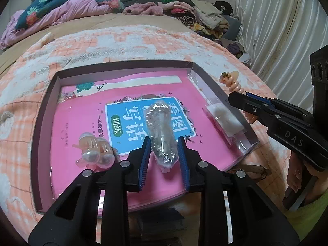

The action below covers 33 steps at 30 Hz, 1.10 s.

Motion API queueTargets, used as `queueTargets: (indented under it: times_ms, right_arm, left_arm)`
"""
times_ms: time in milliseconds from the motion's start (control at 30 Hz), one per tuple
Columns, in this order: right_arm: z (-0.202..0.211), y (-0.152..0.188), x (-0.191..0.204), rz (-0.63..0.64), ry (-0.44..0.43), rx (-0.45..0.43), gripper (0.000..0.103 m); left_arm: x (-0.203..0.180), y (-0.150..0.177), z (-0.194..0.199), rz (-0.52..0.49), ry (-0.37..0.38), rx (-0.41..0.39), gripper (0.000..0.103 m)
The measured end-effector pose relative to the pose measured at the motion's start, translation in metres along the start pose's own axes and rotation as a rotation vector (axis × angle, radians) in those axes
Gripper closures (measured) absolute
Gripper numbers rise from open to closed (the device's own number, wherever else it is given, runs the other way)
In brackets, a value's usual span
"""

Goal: Organize jewelry
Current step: 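Lift the tube bag over the pink box while the right tool carries the hair tie there, then open the left tool to drop the tube bag while the right tool releases the hair tie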

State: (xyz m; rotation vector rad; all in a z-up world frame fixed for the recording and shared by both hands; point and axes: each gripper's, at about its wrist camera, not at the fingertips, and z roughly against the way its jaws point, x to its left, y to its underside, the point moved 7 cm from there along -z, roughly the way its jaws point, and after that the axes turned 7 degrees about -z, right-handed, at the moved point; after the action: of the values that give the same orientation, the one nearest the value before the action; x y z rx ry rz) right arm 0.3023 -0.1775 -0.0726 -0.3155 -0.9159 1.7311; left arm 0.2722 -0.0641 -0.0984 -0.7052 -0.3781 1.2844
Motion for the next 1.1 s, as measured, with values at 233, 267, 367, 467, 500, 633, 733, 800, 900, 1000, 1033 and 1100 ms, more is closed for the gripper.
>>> queueTargets:
  times_ms: [233, 267, 367, 467, 500, 633, 733, 800, 900, 1000, 1033, 1100]
  right_arm:
    - [-0.006, 0.003, -0.005, -0.011, 0.005, 0.016, 0.086]
    - [-0.006, 0.003, -0.005, -0.011, 0.005, 0.016, 0.086]
    - [-0.008, 0.005, -0.005, -0.012, 0.003, 0.024, 0.086]
    - [-0.011, 0.008, -0.006, -0.012, 0.007, 0.038, 0.086]
    - [-0.012, 0.009, -0.006, -0.013, 0.009, 0.041, 0.086]
    - [-0.015, 0.012, -0.007, -0.020, 0.011, 0.054, 0.086]
    - [-0.016, 0.013, -0.006, -0.018, 0.010, 0.061, 0.086]
    - [-0.017, 0.014, -0.006, -0.017, 0.010, 0.065, 0.086]
    - [-0.018, 0.014, -0.004, -0.014, 0.010, 0.069, 0.085]
    - [-0.015, 0.013, -0.003, -0.016, 0.002, 0.063, 0.079]
    - [-0.014, 0.012, -0.003, -0.016, 0.001, 0.059, 0.075]
    - [-0.010, 0.011, -0.002, -0.022, -0.003, 0.049, 0.070]
  left_arm:
    - [0.003, 0.000, 0.004, 0.004, -0.012, -0.005, 0.085]
    - [0.004, -0.001, 0.004, 0.006, -0.012, -0.006, 0.085]
    - [0.006, -0.003, 0.010, 0.011, -0.018, -0.020, 0.084]
    - [0.009, -0.004, 0.015, 0.017, -0.023, -0.027, 0.081]
    - [0.009, -0.004, 0.016, 0.018, -0.025, -0.028, 0.079]
    - [0.014, -0.005, 0.022, 0.022, -0.040, -0.036, 0.074]
    - [0.017, -0.008, 0.024, 0.022, -0.049, -0.046, 0.072]
    - [0.017, -0.009, 0.026, 0.022, -0.052, -0.051, 0.071]
    - [0.017, -0.011, 0.029, 0.017, -0.055, -0.059, 0.069]
    - [0.018, -0.013, 0.034, 0.021, -0.057, -0.070, 0.063]
    - [0.018, -0.014, 0.035, 0.021, -0.058, -0.074, 0.061]
    - [0.020, -0.016, 0.039, 0.026, -0.060, -0.086, 0.058]
